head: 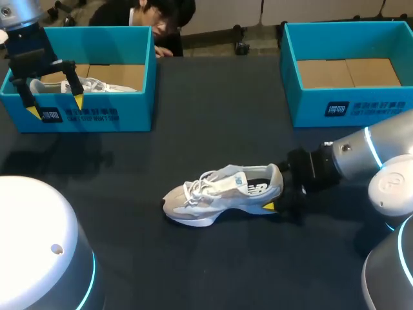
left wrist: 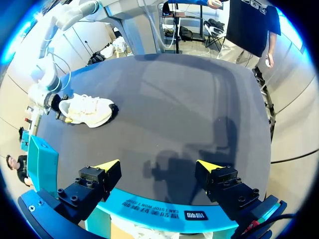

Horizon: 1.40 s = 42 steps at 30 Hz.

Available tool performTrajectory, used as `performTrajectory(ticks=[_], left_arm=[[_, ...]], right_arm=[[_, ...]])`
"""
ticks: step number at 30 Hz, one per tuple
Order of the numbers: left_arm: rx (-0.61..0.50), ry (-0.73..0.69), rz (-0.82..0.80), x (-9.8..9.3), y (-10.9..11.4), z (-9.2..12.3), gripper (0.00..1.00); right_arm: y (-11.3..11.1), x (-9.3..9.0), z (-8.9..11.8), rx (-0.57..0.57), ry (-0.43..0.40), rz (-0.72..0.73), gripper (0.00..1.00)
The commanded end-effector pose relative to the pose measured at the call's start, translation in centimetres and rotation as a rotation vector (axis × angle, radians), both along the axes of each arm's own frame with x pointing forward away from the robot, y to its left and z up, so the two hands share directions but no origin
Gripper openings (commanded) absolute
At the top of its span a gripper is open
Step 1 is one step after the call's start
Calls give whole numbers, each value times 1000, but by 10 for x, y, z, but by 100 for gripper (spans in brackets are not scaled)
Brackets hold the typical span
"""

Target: Take the shoe out of the shoebox, open the shoe tongue, remove and reinsert the insole, then place the shoe into the shoebox

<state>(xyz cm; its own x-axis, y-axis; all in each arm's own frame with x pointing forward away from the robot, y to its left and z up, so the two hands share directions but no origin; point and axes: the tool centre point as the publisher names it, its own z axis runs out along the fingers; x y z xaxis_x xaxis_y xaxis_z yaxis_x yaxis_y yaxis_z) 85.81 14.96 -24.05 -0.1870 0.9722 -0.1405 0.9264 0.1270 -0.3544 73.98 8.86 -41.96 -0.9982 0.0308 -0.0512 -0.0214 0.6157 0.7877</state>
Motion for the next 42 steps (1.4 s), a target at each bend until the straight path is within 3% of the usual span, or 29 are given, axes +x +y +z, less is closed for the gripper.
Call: performTrajectory(ticks=[1, 40, 42], left_arm=[[0, -5, 0, -2, 0, -1, 100], [0, -5, 0, -2, 0, -1, 100], [25, 1, 84, -2, -6, 4, 100]], right_arm=[[0, -1, -4, 4, -2, -5, 0], [5, -8, -6, 13, -7, -23, 0], [5, -8, -6, 13, -7, -23, 0]])
